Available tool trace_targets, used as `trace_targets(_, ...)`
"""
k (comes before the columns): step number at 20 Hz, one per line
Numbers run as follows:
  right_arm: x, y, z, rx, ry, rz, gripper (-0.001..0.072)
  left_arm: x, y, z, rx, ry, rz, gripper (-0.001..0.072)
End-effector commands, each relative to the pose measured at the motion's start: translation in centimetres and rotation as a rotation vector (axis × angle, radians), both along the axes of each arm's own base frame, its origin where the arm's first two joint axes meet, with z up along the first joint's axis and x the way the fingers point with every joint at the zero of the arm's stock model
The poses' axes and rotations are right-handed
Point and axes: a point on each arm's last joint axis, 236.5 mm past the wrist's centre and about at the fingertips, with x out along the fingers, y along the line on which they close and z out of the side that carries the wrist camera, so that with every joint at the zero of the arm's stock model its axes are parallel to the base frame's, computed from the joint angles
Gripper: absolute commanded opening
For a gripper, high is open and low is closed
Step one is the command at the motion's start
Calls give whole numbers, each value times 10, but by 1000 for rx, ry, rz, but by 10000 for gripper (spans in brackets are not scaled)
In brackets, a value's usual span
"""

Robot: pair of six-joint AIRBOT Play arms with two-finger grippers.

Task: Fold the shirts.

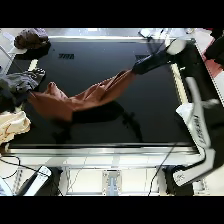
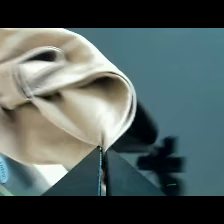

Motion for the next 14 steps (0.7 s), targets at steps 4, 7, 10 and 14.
trace_targets(4, -174, -54, 224, -14, -429, -69, 9, -62, -60, 260, 426, -641, 46, 12)
trace_targets(7, -242, -91, 286, -23, -660, -188, 9, -80, -51, 319, 512, -742, 203, 12)
trace_targets(10, -269, -130, 330, -23, -841, -356, 7, -85, -43, 338, 491, -763, 280, 11)
trace_targets(14, -236, -142, 331, -63, -853, -415, 7, -79, -31, 327, 517, -710, 300, 10)
